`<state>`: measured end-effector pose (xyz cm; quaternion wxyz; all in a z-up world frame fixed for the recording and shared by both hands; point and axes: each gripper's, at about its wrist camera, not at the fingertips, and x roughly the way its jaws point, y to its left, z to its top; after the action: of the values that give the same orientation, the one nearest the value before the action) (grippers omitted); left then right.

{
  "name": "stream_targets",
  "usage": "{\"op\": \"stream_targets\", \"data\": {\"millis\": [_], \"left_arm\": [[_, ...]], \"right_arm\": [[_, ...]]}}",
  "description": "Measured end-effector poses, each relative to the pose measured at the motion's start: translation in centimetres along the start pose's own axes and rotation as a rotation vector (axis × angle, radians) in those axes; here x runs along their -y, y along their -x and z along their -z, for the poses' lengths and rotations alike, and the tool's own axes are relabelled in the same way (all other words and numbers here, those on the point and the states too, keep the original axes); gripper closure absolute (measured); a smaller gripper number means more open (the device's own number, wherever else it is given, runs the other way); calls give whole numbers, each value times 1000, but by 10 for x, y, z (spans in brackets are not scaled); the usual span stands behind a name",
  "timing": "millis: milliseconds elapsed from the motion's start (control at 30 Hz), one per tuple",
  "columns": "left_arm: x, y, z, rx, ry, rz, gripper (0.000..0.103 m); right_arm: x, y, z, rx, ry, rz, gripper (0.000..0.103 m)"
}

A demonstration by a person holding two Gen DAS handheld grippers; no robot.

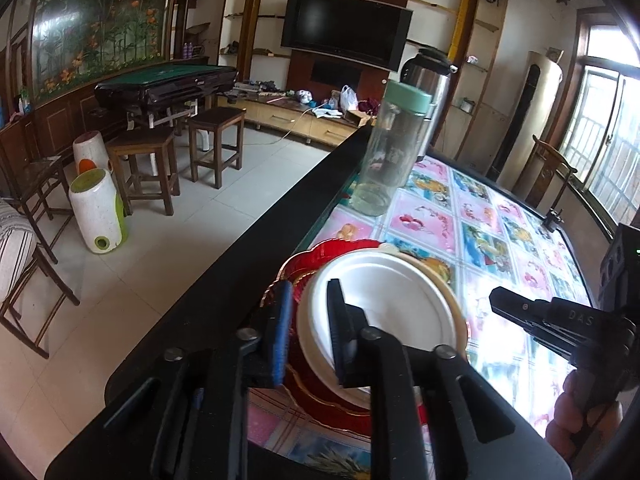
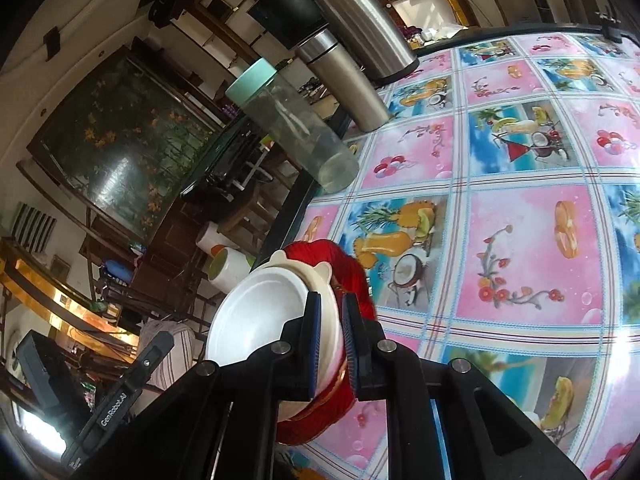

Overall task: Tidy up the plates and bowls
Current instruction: 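Open the left gripper to release the white plate on the stack, then withdraw the left gripper up and away from the stack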

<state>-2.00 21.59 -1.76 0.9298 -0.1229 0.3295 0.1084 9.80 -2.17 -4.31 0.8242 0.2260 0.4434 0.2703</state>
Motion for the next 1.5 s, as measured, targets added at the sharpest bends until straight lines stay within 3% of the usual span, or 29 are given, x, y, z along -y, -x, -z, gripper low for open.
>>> {"op": "stream_targets", "data": {"millis": [100,267,333,400,567,833,1033,1500], "left_arm": [[15,7,2,29,-39,17,53],[41,18,2,65,-94,34,43],[46,21,2,75,-95,41,31],[51,24,2,87,-100,43,27],[73,27,6,84,-130,76,24],[116,28,19,51,-225,133,23],[148,29,30,41,-302,139,23],[201,27,44,52,-387,134,23]], "right_arm": [[19,12,-4,19,-23,33,82],[49,35,-8,62,-63,63,70],[59,45,-9,87,-67,83,65],[66,56,-10,110,-64,103,58],[76,86,-6,181,-24,156,38],[79,126,7,296,111,260,19],[94,151,15,362,153,334,14],[157,191,24,423,42,410,13]]}}
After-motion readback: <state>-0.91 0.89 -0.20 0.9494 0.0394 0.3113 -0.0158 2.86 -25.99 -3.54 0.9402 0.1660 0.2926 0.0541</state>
